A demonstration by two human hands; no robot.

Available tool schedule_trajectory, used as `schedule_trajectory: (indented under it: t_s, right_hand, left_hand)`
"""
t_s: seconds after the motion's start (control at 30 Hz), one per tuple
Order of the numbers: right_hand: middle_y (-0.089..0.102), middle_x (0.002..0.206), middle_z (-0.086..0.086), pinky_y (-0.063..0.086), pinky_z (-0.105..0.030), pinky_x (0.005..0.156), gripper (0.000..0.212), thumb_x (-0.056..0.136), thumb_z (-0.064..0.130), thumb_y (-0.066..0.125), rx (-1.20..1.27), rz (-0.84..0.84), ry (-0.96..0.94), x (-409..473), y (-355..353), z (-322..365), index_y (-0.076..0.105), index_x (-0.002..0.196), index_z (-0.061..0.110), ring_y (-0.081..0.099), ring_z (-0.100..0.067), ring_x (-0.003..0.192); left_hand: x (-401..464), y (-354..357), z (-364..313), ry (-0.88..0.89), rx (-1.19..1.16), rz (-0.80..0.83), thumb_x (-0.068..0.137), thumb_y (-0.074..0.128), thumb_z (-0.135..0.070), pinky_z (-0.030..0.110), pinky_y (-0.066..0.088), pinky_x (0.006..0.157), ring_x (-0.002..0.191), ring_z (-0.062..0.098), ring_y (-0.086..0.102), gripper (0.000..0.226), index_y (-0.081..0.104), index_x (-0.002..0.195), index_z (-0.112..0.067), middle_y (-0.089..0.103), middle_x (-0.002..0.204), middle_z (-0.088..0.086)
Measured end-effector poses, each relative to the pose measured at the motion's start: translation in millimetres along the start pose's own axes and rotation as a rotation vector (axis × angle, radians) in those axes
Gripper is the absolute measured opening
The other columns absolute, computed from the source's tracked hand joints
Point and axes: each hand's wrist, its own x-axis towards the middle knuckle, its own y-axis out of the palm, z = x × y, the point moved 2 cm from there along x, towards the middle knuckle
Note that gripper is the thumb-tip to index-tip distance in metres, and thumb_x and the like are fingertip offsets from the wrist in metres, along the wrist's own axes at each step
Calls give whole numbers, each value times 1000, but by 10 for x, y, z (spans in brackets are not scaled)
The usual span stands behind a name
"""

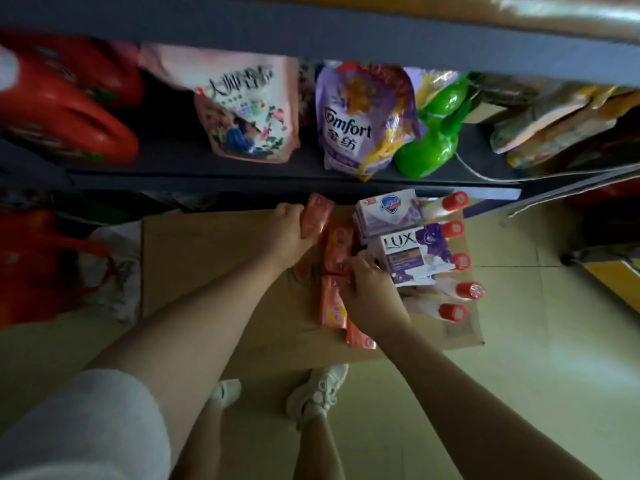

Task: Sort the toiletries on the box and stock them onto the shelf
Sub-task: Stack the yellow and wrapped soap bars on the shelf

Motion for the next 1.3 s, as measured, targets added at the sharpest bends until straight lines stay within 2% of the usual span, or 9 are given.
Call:
schedule_trajectory:
  t_s: [0.13, 0.37, 0.5, 0.57, 0.67, 0.77, 0.9, 1.07, 1.3]
  right_hand:
    - [56, 116, -16, 36, -29, 70, 43, 94, 14, 44, 22, 1, -8, 74, 223, -72, 38, 135, 5, 58, -34, 101]
    - [42, 140, -16, 44, -37, 88, 54, 94, 14, 40, 88, -103, 82, 305, 481, -68, 24, 145, 5, 49, -33, 118]
    - [33, 148, -12, 41, -41, 97, 56, 94, 13, 39, 142, -158, 123, 433, 536, 61, 22, 147, 9, 42, -33, 127]
    - [34, 145, -10, 44, -45, 93, 55, 96, 15, 39, 151, -174, 176, 493, 536, 112, 20, 147, 13, 47, -33, 120]
    - [31, 138, -11, 46, -44, 81, 46, 96, 14, 39, 83, -195, 257, 630, 542, 190, 26, 140, 11, 51, -35, 109]
    - [28, 138, -15, 41, -46, 90, 42, 93, 11, 46, 246, -203, 396, 805, 537, 234, 29, 132, 11, 43, -37, 119]
    - [33, 144, -17, 34, -42, 105, 75, 88, 19, 59, 571, -188, 536, 998, 565, 186, 12, 146, 15, 39, -34, 128]
    - [54, 124, -15, 46, -36, 88, 63, 78, 18, 72, 527, -48, 490, 1021, 666, 150, 37, 130, 9, 55, -33, 110]
    - [61, 111, -8, 53, -44, 83, 45, 76, 16, 72, 624, 134, 328, 689, 656, 273, 49, 115, 14, 61, -27, 96]
  left_hand:
    - [276, 271, -59, -49, 60, -52, 78, 71, -35, 41, 38, 97, 119, 35, 44, 73, 36, 136, -8, 41, 132, 16]
    - [169, 25, 246, -36, 9, -115, 71, 75, -21, 34, 43, 84, 103, 28, 53, 58, 50, 122, -13, 54, 115, 9]
    - [-87, -273, 447, -208, -522, -24, 73, 75, -12, 15, 49, 64, 80, 7, 60, 49, 54, 117, -19, 62, 97, -6]
    - [-168, -407, 487, -276, -872, 77, 71, 75, -19, 16, 51, 64, 82, 8, 64, 49, 56, 116, -21, 64, 102, -3]
    - [-235, -569, 480, -248, -1081, 127, 76, 63, -26, 20, 52, 54, 63, 11, 66, 31, 57, 106, -26, 64, 94, 1]
    - [-251, -681, 467, -270, -1082, 99, 91, 45, -36, 19, 48, 47, 52, 10, 62, 19, 59, 100, -28, 64, 82, 1]
    - [-247, -790, 566, -247, -995, 98, 100, 33, -35, 19, 51, 59, 80, 7, 66, 30, 62, 104, -32, 67, 98, -6]
    - [-316, -853, 606, -187, -956, 168, 100, 30, -30, 19, 53, 70, 92, 3, 65, 33, 62, 104, -36, 68, 101, -14]
    - [-520, -1005, 441, -171, -914, 116, 101, 29, -23, 17, 48, 55, 68, 2, 64, 37, 64, 92, -27, 68, 81, -7]
